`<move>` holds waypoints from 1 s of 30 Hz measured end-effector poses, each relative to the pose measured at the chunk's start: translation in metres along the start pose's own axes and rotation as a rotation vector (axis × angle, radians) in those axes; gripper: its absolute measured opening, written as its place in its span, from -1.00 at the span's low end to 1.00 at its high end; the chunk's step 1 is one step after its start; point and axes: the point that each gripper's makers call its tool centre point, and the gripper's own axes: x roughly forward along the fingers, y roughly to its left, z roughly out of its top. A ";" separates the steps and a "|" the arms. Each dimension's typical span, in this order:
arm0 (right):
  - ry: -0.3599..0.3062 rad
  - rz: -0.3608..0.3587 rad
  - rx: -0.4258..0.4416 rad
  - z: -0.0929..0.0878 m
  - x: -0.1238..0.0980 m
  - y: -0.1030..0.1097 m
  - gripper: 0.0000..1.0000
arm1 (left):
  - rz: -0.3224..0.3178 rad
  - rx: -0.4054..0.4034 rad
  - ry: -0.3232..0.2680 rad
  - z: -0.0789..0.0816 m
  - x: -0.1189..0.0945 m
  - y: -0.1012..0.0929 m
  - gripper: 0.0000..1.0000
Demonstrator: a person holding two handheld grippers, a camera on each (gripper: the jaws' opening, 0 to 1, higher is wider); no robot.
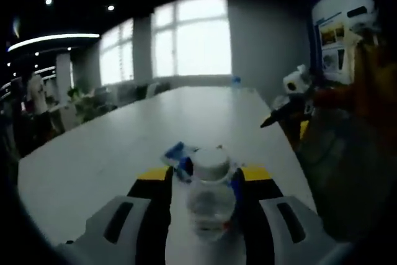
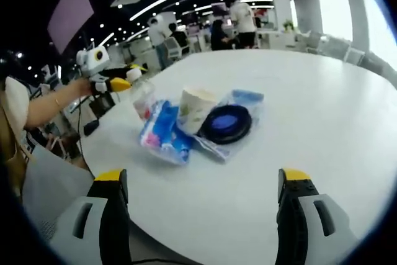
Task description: Arrange the tabletop items into an orderly group along one side of the table until the central work area is clear of visible clutter.
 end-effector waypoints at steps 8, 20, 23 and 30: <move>0.009 0.000 -0.017 0.000 0.000 0.001 0.99 | 0.220 -0.031 0.040 0.000 -0.010 0.015 0.47; 0.015 0.003 -0.027 -0.001 -0.001 0.001 0.99 | 0.422 -0.099 -0.046 0.002 -0.013 0.018 0.96; 0.019 0.001 -0.027 -0.002 -0.001 0.000 0.99 | 0.461 -0.078 -0.035 0.002 -0.015 0.018 0.99; 0.010 0.001 -0.012 0.000 -0.002 -0.001 0.96 | 0.554 -0.118 -0.009 -0.009 -0.017 0.022 0.98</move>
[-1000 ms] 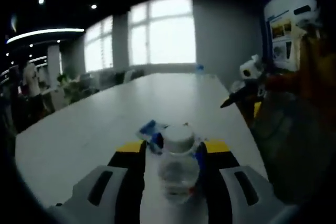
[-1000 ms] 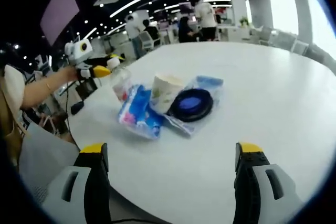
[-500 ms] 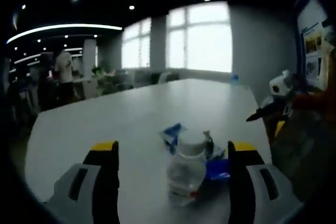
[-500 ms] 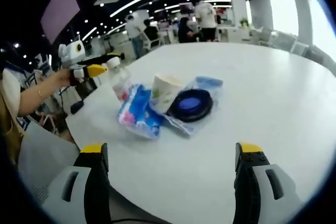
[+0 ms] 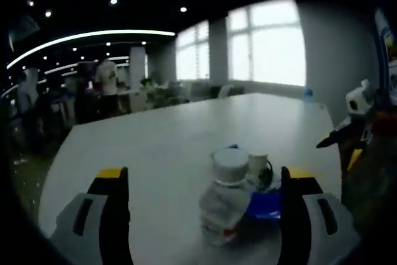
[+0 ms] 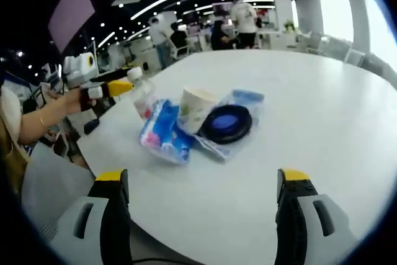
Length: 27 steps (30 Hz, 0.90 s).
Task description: Arrange the tabletop items into an orderly group along one side of the table until the central work area is clear of visible clutter.
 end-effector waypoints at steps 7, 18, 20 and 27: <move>0.012 0.003 -0.008 -0.002 0.001 0.000 0.96 | 0.146 -0.040 -0.039 0.008 -0.001 0.010 0.95; 0.005 -0.003 -0.003 -0.001 0.000 -0.002 0.93 | 0.248 -0.062 -0.081 0.017 -0.007 0.002 0.61; 0.003 -0.003 -0.008 0.000 0.000 -0.002 0.92 | 0.274 -0.065 -0.067 0.013 -0.008 0.002 0.54; 0.009 -0.010 -0.019 -0.002 0.000 -0.003 0.92 | 0.311 -0.076 -0.112 0.018 -0.012 -0.008 0.23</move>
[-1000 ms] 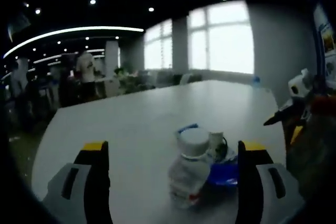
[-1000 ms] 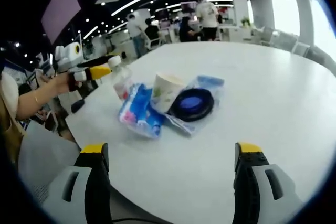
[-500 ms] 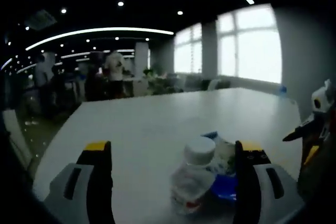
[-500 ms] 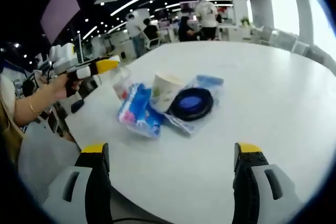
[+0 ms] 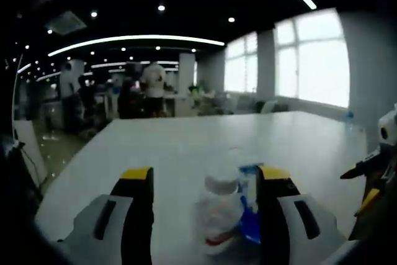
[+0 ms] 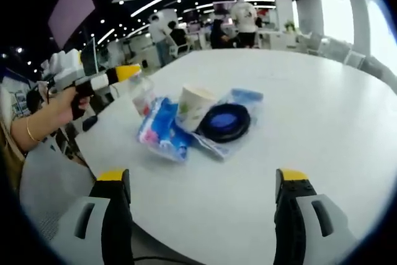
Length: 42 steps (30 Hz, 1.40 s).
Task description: Arrange the tabletop items into an orderly group along one side of the table until the central work area is clear of visible clutter.
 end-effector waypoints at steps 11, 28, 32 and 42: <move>0.005 0.009 -0.006 0.000 -0.001 0.003 0.91 | 0.087 -0.016 0.058 -0.021 0.000 0.004 0.12; 0.015 0.008 -0.018 0.000 0.000 0.002 0.90 | 0.136 -0.071 0.110 -0.052 0.005 -0.011 -0.01; 0.018 0.007 -0.019 -0.001 0.000 0.001 0.91 | 0.144 -0.046 0.137 -0.059 0.007 -0.009 -0.04; 0.003 -0.001 -0.018 0.001 -0.002 -0.001 0.91 | 0.113 -0.049 0.178 -0.069 0.013 -0.011 -0.18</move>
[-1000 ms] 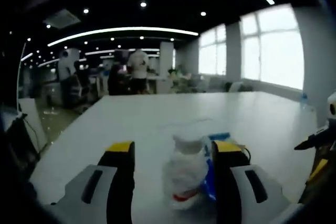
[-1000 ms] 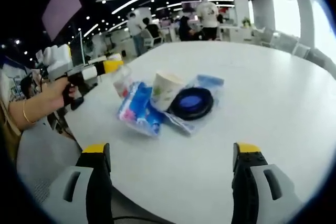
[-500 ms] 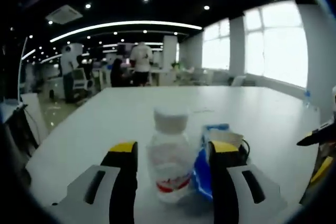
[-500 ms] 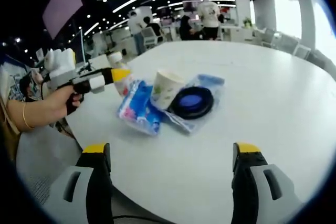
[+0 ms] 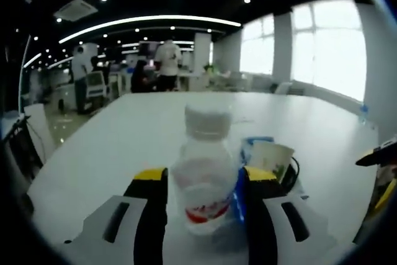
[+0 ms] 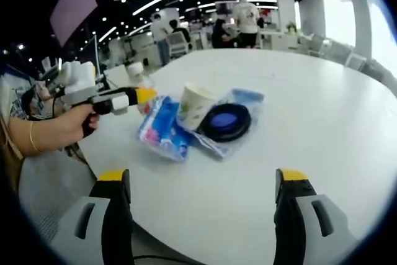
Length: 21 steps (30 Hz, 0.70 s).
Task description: Arrange the tabletop items into an orderly group along one side of the table until the central work area is clear of visible clutter.
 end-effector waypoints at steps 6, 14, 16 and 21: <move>-0.012 0.006 0.007 0.002 0.000 0.001 0.95 | -0.029 0.019 -0.013 0.001 -0.001 0.001 -0.21; -0.042 0.033 0.032 0.006 -0.002 0.005 0.99 | -0.090 0.051 -0.013 0.001 -0.001 0.003 -0.21; -0.046 0.033 0.042 0.006 -0.002 0.005 0.99 | -0.103 0.051 -0.017 0.001 -0.001 0.004 -0.21; -0.034 0.027 0.034 0.004 -0.001 0.005 0.99 | -0.120 0.052 -0.022 0.001 0.001 0.004 -0.21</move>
